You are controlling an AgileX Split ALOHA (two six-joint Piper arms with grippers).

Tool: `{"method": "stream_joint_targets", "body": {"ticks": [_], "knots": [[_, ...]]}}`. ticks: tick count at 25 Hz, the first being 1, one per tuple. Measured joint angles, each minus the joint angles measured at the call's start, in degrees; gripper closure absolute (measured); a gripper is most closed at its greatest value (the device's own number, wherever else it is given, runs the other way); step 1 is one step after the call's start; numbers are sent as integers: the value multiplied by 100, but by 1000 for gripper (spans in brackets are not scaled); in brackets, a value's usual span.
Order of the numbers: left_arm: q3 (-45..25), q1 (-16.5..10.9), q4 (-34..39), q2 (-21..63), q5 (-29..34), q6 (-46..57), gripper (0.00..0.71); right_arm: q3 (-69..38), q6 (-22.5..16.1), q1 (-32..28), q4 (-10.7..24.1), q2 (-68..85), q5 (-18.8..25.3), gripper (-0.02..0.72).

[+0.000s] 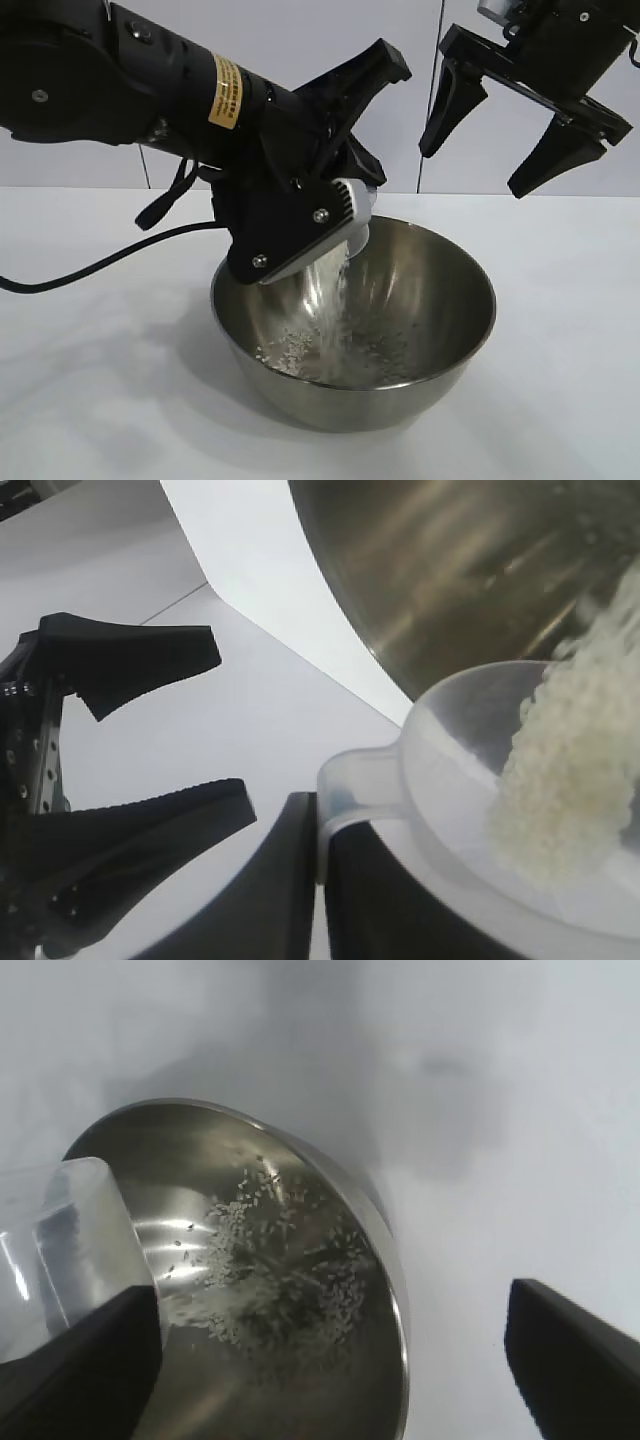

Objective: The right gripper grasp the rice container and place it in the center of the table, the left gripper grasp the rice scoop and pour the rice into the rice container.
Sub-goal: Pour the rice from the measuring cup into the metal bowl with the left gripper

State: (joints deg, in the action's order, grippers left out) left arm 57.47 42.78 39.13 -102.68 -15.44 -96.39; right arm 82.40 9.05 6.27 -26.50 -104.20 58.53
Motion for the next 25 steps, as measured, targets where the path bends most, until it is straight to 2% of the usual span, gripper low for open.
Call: {"method": "stream_joint_targets", "body": {"ticks": [5,25], "knots": [[0,0,247,0,0,-23,701,0,8,0,0,0,0,63],[0,0,417,0,-40,-161,701,0,20,0,5,0,21,63]]}}
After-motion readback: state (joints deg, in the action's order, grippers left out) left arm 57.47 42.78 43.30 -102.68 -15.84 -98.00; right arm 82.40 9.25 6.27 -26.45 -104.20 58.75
